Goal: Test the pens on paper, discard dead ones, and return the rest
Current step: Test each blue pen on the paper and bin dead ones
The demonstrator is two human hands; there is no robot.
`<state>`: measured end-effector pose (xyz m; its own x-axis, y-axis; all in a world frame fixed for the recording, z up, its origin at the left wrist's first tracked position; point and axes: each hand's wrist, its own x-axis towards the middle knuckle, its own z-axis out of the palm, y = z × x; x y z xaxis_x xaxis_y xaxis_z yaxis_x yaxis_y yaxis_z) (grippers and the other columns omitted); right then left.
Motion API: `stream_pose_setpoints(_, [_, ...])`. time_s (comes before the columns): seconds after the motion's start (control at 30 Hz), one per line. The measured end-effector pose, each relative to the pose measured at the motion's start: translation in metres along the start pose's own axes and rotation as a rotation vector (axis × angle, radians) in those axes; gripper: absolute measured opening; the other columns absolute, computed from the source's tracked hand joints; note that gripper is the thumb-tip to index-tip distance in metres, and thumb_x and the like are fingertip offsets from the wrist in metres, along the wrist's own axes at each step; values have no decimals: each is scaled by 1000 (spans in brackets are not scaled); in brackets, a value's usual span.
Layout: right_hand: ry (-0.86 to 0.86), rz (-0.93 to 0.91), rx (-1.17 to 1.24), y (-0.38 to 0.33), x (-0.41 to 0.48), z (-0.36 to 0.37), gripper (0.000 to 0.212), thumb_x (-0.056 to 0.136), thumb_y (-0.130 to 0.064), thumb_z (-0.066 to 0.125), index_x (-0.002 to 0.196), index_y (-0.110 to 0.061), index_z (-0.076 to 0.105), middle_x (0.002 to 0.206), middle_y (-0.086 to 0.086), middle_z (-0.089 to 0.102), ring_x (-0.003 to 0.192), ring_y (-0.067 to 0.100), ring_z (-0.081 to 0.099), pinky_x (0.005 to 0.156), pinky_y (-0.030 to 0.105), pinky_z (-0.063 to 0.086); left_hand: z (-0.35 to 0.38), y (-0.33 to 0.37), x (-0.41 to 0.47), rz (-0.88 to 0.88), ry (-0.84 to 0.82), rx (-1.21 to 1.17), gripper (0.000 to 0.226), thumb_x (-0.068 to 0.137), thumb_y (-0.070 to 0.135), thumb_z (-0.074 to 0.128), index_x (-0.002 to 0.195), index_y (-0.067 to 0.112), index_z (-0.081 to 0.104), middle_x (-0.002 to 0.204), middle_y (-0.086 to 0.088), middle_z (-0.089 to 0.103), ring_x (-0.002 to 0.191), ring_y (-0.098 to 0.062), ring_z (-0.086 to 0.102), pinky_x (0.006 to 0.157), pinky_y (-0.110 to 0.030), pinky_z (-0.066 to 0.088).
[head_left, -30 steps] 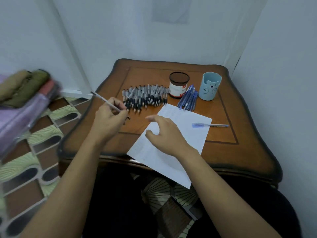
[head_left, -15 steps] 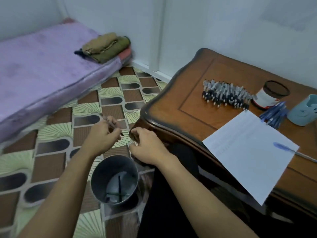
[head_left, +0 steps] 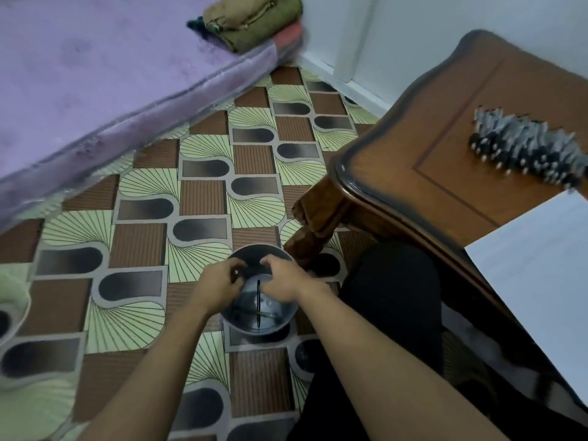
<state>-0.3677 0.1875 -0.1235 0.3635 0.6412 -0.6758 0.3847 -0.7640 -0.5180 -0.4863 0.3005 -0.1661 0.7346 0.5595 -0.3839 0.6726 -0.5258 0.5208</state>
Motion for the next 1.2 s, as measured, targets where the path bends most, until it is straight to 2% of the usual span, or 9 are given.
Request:
stream_pose_setpoints(0.1, [-15,5,-5,4,5,6,64,91,-20,60,151,-20,36,151,7,44,139,28,39,110,38,36,2,-4,0,-11,-12,-10,41,93,9,63,134,13,62,126,-7,69,114,-23,64,100,-31,47])
stream_pose_setpoints(0.3, [53,-27,23,4,4,0,61,91,-23,61,148,-18,40,149,7,46,137,26,42,110,39,39,-9,8,0,25,111,-142,34,92,8,62,126,12,68,120,-5,71,112,-22,65,100,-28,45])
stream_pose_setpoints(0.4, [161,-72,96,0,-11,-20,55,91,-19,60,143,-20,45,142,6,51,130,26,48,108,42,43,-24,29,0,86,220,-193,30,94,11,61,123,14,68,118,-1,69,106,-17,63,95,-31,48])
stream_pose_setpoints(0.57, [396,-191,222,0,-58,-70,48,93,-13,59,140,-21,49,141,-2,53,123,16,51,99,27,40,-56,86,-3,228,413,-358,25,95,12,60,115,22,70,109,10,66,100,-7,62,92,-30,51])
stream_pose_setpoints(0.67, [568,-203,375,9,-93,-106,40,93,-15,60,131,-23,56,130,-7,60,114,7,52,94,23,40,-74,134,-4,337,448,-399,24,96,15,60,115,24,70,111,10,68,98,3,61,84,-14,49])
stream_pose_setpoints(0.7, [616,-206,434,15,-106,-117,37,92,-17,61,128,-25,57,127,-9,61,112,6,53,92,21,41,-80,151,-4,379,447,-401,24,96,15,59,116,24,70,111,11,67,98,4,61,82,-11,48])
stream_pose_setpoints(0.87, [855,-196,537,65,-178,-168,34,93,-24,61,127,-30,58,121,-18,61,114,5,55,94,26,45,-88,249,-5,655,367,-355,27,94,18,62,119,26,67,115,13,66,102,1,60,90,-23,50])
stream_pose_setpoints(1.0, [980,-79,514,129,-229,-190,38,97,-26,57,134,-30,54,131,-15,55,114,3,48,90,23,37,-68,323,-8,830,255,-201,29,92,23,64,121,25,68,122,6,64,111,-8,57,98,-28,45])
stream_pose_setpoints(1.2, [1095,137,431,228,-269,-195,48,95,-23,58,142,-23,48,147,-5,48,135,15,43,104,32,38,4,411,-18,947,39,15,30,96,21,61,126,20,65,131,3,58,121,-15,53,96,-23,35])
